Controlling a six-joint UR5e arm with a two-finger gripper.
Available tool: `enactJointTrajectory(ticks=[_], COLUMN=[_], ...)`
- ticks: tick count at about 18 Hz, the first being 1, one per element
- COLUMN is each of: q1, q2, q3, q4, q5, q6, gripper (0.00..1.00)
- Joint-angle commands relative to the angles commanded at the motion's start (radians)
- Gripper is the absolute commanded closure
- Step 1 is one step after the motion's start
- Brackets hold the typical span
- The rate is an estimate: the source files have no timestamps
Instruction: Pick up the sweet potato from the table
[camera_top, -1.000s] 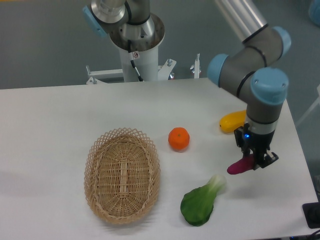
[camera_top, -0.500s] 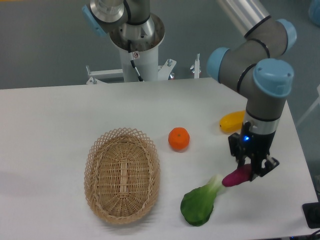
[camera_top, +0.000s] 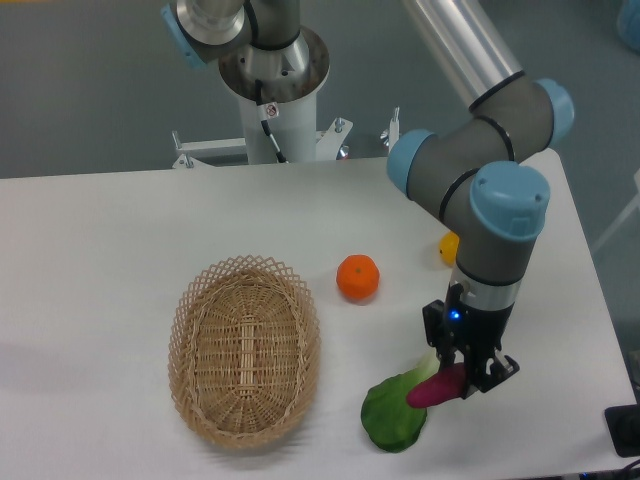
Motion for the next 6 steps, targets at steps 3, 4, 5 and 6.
enactJointTrajectory(ticks=[3,4,5,6], q1=[-0.005,-0.005,-0.005,-0.005], q2=[-0.005,-0.005,-0.006,-0.006], q3=[0.003,0.003,0.003,0.003], q4=[0.0,0.0,0.0,0.0], q5=[0.002,0.003,0.003,0.003], q6=[0.002,0.002,0.002,0.0], gripper=[0.82,0.82,0.82,0.82])
